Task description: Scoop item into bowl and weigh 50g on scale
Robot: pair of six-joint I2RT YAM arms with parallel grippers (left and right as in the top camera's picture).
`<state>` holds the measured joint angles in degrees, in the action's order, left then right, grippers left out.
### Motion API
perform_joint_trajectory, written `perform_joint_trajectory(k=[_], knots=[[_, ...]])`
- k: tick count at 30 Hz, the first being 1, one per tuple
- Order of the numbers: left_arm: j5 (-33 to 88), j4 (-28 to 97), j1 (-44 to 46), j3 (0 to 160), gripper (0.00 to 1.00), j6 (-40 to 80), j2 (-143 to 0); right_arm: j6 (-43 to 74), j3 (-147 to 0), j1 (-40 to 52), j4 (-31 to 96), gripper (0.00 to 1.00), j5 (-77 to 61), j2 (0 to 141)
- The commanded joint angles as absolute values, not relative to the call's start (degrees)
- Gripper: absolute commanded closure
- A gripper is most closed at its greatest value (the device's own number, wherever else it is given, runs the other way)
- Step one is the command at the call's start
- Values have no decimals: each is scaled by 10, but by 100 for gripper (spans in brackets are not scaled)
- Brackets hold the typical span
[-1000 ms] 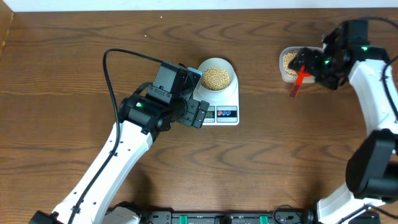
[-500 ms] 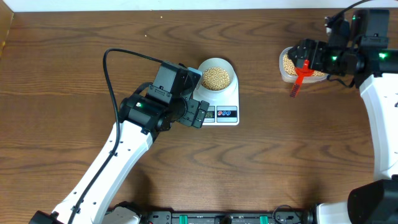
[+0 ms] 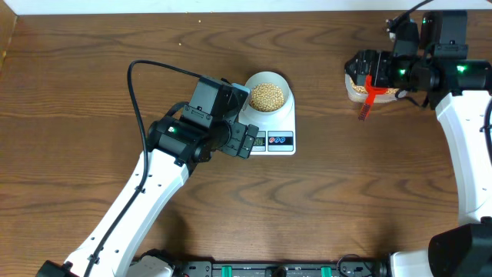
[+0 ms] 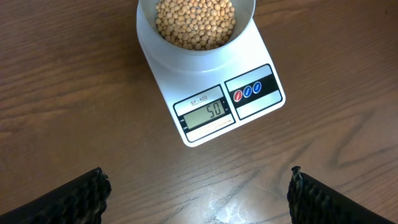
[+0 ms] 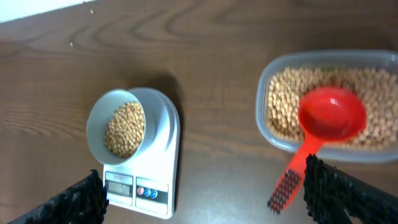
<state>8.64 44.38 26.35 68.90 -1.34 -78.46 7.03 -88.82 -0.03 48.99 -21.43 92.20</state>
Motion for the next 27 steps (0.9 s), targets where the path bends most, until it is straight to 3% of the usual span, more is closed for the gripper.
perform_joint_trajectory(k=[1, 20, 27], knots=[[81, 443, 261, 685, 7, -14, -786, 55, -894, 15, 467, 1, -222, 921], [81, 443, 261, 685, 7, -14, -786, 93, -894, 26, 473, 1, -245, 921], [81, 443, 261, 685, 7, -14, -786, 47, -895, 32, 481, 1, -279, 921]])
